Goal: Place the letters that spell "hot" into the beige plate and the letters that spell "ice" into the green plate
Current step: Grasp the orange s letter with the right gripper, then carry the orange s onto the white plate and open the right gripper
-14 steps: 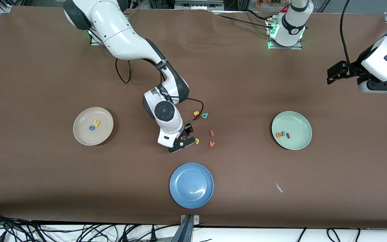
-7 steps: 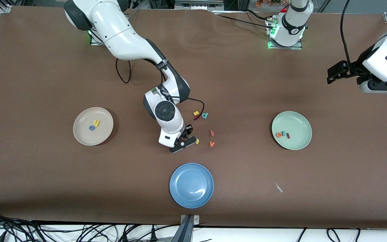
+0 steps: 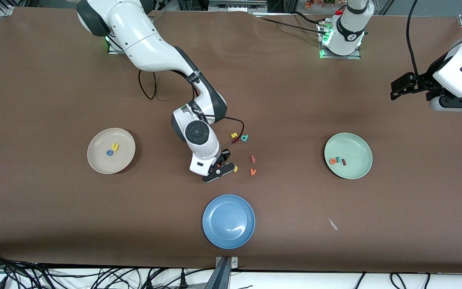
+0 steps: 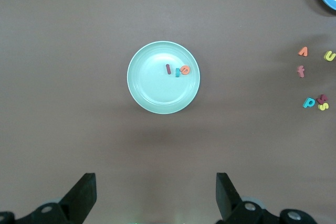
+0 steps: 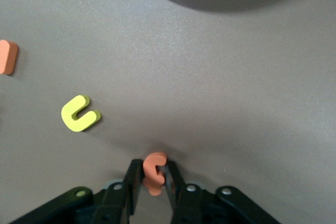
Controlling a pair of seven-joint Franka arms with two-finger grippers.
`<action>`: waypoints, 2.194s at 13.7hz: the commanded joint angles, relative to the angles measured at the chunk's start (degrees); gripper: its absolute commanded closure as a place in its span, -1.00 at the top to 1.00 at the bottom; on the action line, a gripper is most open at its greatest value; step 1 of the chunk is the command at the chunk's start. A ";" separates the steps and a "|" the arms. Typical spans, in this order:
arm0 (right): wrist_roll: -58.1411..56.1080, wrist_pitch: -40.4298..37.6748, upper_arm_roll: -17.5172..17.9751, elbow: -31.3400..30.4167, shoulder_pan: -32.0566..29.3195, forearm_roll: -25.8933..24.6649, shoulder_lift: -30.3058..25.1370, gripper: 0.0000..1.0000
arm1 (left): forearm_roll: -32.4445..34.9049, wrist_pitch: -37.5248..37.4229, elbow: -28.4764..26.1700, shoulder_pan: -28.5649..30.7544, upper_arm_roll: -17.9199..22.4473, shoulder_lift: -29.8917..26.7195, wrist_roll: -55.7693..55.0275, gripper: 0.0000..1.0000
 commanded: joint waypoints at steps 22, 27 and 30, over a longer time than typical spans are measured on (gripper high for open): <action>-11.64 -7.05 -12.15 -29.38 -11.06 0.88 -25.98 -0.81 | -1.75 -1.38 0.42 0.25 0.29 -0.66 0.83 1.00; -18.32 -1.59 -16.56 -38.55 -11.32 0.97 -27.67 -0.79 | -1.75 -1.38 0.42 0.25 0.29 -0.57 0.92 1.00; -17.81 -3.51 -16.65 -39.08 -11.94 9.62 -27.75 0.99 | -1.75 -1.38 0.42 0.25 0.29 -0.65 0.83 1.00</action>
